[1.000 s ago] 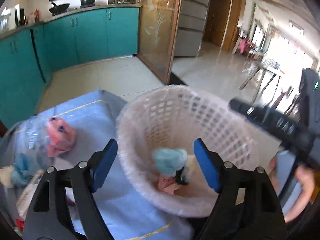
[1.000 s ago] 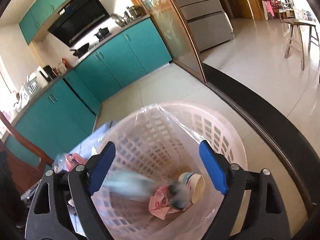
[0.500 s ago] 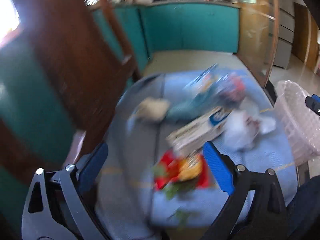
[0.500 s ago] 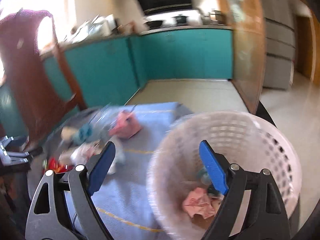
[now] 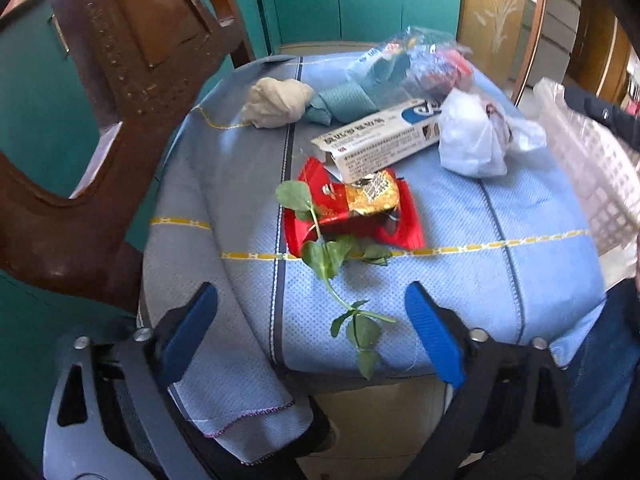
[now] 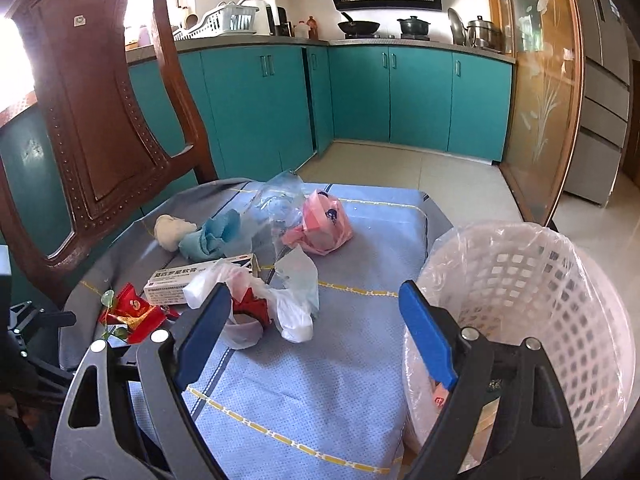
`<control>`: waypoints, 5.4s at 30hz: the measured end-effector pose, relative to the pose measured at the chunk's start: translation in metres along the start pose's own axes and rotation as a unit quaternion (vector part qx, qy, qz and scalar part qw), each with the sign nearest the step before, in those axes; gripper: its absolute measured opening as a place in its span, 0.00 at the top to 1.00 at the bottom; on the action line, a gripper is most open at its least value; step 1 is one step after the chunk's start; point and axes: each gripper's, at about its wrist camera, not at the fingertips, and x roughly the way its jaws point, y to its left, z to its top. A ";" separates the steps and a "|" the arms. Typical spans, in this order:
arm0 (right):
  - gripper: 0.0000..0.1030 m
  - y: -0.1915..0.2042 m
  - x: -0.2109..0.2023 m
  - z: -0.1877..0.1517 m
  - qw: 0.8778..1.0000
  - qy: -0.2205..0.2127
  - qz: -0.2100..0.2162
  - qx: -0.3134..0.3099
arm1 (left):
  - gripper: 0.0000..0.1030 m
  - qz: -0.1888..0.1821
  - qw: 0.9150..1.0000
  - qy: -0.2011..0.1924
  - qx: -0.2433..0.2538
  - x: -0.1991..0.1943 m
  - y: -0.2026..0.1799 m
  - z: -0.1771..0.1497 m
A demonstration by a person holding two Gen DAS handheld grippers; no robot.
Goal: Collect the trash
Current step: 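Grasp the green leaf sprig with the left tool, then grasp the white plastic bag with the right tool, then carry the white bag over the basket with the right tool while the left tool holds the sprig, then open both tools over the basket to drop the white bag and sprig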
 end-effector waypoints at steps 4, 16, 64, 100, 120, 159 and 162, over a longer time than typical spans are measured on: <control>0.18 -0.002 -0.001 -0.001 1.000 0.000 0.000 0.003 | 0.62 -0.017 1.000 0.015 -0.011 0.009 0.002 0.002; 0.18 -0.002 -0.003 -0.001 1.000 -0.005 0.005 0.001 | 0.93 -0.032 0.998 -0.051 -0.036 -0.027 0.025 0.016; 0.56 0.016 0.017 -0.005 0.999 0.010 -0.032 -0.039 | 0.93 -0.040 0.990 -0.133 -0.035 -0.077 0.015 0.039; 0.56 0.011 -0.003 -0.006 0.999 -0.012 -0.026 -0.044 | 0.93 -0.041 0.991 -0.129 -0.008 -0.080 -0.004 0.042; 0.56 -0.032 -0.044 0.004 0.993 -0.096 -0.057 0.026 | 0.93 -0.051 0.987 -0.150 -0.005 -0.088 -0.013 0.052; 0.17 -0.181 -0.061 -0.045 0.938 -0.004 -0.199 0.283 | 0.93 -0.273 0.948 -0.101 0.129 -0.037 -0.234 0.162; 0.14 -0.197 -0.081 -0.053 0.920 -0.058 -0.181 0.342 | 0.93 -0.295 0.942 -0.078 0.140 -0.025 -0.255 0.159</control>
